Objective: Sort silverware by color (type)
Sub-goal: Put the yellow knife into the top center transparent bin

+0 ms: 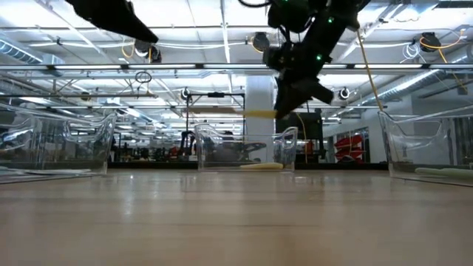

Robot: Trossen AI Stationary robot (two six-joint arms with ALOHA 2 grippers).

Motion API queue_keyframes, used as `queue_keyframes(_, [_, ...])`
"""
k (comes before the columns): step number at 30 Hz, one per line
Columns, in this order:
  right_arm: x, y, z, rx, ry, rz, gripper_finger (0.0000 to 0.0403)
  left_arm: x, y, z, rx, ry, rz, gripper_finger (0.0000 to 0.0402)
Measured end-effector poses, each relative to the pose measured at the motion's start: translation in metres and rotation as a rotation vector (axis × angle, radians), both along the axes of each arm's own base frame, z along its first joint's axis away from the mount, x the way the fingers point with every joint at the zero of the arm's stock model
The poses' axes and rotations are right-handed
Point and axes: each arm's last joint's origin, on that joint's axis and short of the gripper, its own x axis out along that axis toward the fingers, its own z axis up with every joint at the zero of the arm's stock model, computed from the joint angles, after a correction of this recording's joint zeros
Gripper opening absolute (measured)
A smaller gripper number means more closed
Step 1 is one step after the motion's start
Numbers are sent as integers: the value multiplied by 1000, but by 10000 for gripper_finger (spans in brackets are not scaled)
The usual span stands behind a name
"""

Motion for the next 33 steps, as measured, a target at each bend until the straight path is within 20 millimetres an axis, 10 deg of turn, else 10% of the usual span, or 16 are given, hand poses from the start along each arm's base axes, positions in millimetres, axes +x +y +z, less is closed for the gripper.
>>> queue_keyframes(23, [-13,-110,64,-43,-194,-38,40,13,14,-4,51,-11,48,161])
queue_keyframes(33, [-3,-130,27,90,-143,-69,40,14,20,-4,37,-8,48,161])
